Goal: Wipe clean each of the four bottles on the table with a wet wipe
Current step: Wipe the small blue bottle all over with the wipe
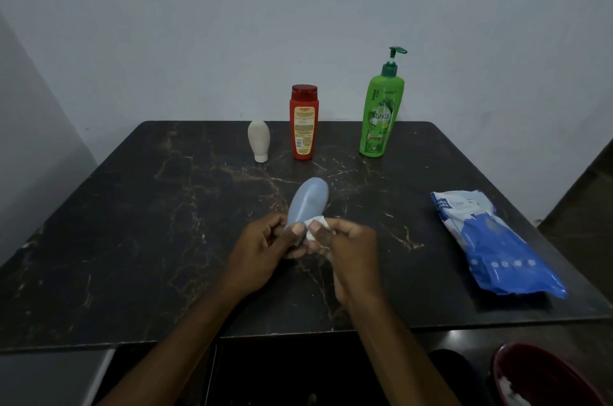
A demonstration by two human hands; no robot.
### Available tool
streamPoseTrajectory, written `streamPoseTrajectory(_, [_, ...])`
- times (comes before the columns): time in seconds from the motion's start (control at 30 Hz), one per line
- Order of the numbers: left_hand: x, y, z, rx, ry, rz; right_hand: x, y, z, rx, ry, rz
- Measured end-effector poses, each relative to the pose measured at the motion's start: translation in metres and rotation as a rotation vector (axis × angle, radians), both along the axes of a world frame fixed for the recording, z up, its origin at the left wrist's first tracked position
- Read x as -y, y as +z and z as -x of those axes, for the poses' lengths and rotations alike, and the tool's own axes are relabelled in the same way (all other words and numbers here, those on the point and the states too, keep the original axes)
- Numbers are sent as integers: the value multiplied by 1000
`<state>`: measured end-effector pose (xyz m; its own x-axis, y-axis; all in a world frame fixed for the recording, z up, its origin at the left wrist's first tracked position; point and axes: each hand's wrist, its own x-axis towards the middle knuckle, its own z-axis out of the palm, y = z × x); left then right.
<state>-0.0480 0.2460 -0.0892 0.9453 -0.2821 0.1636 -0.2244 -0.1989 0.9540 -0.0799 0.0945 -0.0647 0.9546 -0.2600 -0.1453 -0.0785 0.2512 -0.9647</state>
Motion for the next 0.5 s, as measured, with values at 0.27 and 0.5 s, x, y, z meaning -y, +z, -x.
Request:
streamPoseTrajectory(0.27, [-1, 4, 4, 62, -19, -49, 38, 19, -28, 177, -69, 524])
streamPoseTrajectory(0.5, [-2, 0, 1, 150, 12, -132, 36, 44, -39, 256, 332, 1323])
